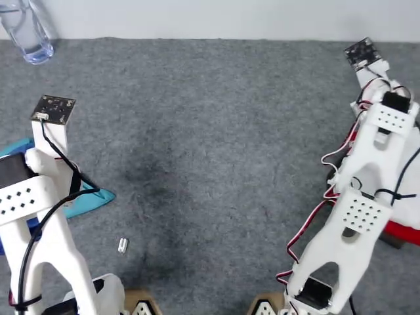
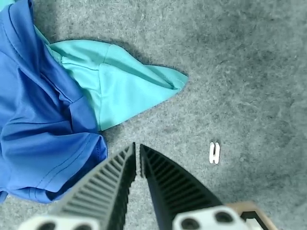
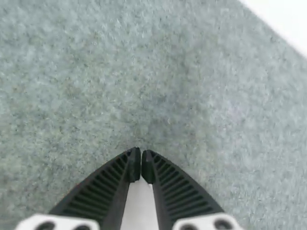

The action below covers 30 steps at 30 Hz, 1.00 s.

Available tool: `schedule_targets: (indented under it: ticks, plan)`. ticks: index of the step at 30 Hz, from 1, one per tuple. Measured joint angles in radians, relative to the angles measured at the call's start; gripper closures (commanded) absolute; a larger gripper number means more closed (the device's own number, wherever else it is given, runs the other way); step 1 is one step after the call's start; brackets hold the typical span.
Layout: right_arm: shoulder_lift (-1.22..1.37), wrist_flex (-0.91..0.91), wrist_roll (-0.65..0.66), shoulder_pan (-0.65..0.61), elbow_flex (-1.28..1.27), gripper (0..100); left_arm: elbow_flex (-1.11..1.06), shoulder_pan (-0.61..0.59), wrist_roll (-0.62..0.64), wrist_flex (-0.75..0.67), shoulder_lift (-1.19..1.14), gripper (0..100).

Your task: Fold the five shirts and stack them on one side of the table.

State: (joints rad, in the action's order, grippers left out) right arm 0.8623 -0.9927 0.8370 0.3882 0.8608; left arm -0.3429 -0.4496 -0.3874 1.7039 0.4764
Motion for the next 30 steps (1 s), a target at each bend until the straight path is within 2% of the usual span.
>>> schedule_targets:
  ticks: [3, 7, 10, 14, 20, 26, 30]
  plan:
    - [0.000, 0.000, 0.003, -0.003, 0.000, 94.2, 0.000, 0.000, 0.000, 0.000, 0.000, 99]
    - [-0.003, -0.072, 0.002, -0.005, 0.003, 78.8, 0.000, 0.000, 0.000, 0.000, 0.000, 99]
    - [-0.046, -0.153, -0.069, -0.005, 0.012, 73.1, 0.000, 0.000, 0.000, 0.000, 0.000, 99]
    - [-0.164, -0.247, -0.224, 0.011, 0.028, 72.0, 0.000, 0.000, 0.000, 0.000, 0.000, 99]
    - [-0.292, -0.391, -0.393, 0.112, 0.028, 72.0, 0.000, 0.000, 0.000, 0.000, 0.000, 99]
    - [-0.276, -0.466, -0.585, 0.272, 0.029, 72.0, 0.000, 0.000, 0.000, 0.000, 0.000, 99]
    - [-0.175, -0.485, -0.723, 0.319, 0.029, 72.0, 0.000, 0.000, 0.000, 0.000, 0.000, 99]
